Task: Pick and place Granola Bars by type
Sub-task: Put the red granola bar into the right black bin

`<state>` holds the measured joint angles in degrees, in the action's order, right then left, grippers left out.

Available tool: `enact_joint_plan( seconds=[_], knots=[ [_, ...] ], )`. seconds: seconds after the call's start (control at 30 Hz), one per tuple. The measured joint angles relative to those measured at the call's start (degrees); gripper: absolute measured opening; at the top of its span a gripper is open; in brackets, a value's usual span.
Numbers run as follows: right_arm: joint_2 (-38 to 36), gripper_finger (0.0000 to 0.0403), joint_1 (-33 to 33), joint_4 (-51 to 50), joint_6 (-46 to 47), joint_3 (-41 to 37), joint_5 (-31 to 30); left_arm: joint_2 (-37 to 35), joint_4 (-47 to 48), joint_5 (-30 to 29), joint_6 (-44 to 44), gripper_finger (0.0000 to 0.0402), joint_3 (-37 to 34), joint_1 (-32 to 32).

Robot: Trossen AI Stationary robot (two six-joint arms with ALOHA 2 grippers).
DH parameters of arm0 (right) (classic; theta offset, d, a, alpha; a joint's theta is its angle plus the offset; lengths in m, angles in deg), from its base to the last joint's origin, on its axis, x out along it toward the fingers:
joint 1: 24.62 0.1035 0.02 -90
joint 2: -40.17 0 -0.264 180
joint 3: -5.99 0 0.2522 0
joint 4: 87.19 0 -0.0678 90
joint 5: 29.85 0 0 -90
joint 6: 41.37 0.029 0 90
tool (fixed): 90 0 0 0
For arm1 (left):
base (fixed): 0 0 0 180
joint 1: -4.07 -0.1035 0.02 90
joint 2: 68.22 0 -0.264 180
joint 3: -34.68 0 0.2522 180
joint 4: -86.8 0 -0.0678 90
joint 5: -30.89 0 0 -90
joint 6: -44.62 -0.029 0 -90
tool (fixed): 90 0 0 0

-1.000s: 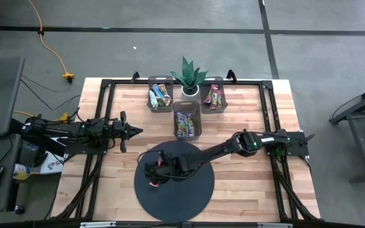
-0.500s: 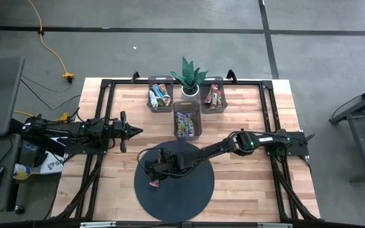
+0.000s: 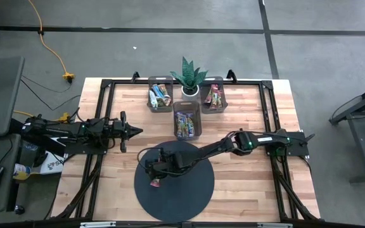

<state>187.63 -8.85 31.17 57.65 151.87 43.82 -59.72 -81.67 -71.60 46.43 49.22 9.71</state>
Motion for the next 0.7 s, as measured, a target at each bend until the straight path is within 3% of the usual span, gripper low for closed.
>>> enact_joint_plan(
  seconds=[0.27, 0.7],
  knots=[
    [1.2, 0.0218, 0.0, 1.1, -0.1, 0.1, 0.7, 0.0, 0.0, 0.0, 0.0, 0.0001, 0.0, 0.0],
    [1.5, 0.0135, -0.2, 1.0, -1.6, 0.1, 1.7, 0.0, 0.0, 0.0, 0.0, 0.0001, 0.0, 0.0]
  ],
)
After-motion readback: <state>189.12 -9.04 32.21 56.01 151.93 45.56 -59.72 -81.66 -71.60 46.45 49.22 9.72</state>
